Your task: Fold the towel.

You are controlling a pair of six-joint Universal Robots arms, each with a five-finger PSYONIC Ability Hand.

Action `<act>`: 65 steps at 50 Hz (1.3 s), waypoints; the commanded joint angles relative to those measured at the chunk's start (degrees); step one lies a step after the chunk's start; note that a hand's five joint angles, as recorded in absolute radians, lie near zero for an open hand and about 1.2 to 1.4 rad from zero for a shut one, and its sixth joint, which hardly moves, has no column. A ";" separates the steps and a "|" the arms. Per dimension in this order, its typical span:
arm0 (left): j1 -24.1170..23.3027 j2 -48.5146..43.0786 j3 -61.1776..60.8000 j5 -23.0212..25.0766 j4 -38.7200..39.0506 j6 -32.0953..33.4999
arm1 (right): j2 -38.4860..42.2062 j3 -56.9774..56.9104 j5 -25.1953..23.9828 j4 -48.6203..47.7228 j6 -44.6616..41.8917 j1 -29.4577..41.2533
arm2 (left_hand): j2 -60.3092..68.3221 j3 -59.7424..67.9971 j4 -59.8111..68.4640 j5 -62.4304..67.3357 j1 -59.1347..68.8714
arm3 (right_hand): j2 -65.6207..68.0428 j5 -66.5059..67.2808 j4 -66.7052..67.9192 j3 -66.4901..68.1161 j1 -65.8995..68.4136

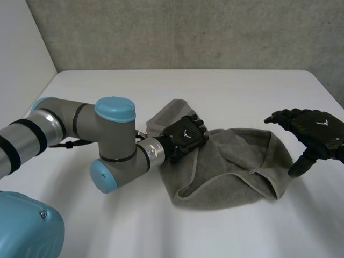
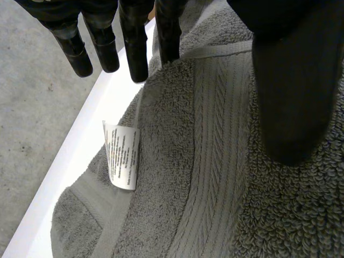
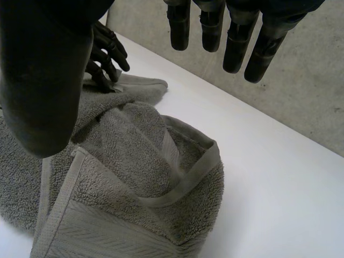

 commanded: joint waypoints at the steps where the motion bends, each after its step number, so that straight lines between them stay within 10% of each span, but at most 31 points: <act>1: 0.20 0.19 -0.42 0.05 -0.06 -0.26 | 0.12 0.21 0.01 -0.35 -0.04 0.06 | 11.24 -2.78 -3.09 11.12 10.92 | -4.01 -3.44 -4.37 -2.63 -3.19; 15: 1.08 7.56 -8.06 -0.92 0.81 -0.18 | 0.73 0.65 -0.08 -0.35 0.05 0.50 | 55.05 -2.78 -3.09 54.93 54.73 | -4.01 -3.44 -4.37 -2.63 -3.19; 44: 12.15 37.52 -39.88 -10.41 2.22 -15.19 | 0.12 3.11 1.77 12.66 -11.81 1.29 | 55.12 -2.78 -3.09 55.00 54.80 | -4.01 -3.44 -4.37 -2.63 -3.19; 54: 12.15 42.81 -43.22 -14.18 2.75 -24.34 | 6.97 5.22 13.36 -1.91 -13.21 13.32 | 55.12 -2.78 -3.09 55.00 54.80 | -4.01 -3.44 -4.37 -2.63 -3.19; 65: 12.76 42.02 -46.65 -14.54 5.21 -24.61 | 7.68 4.26 14.68 -5.10 -26.47 17.73 | 55.12 -2.78 -3.09 55.00 54.80 | -4.01 -3.44 -4.37 -2.63 -3.19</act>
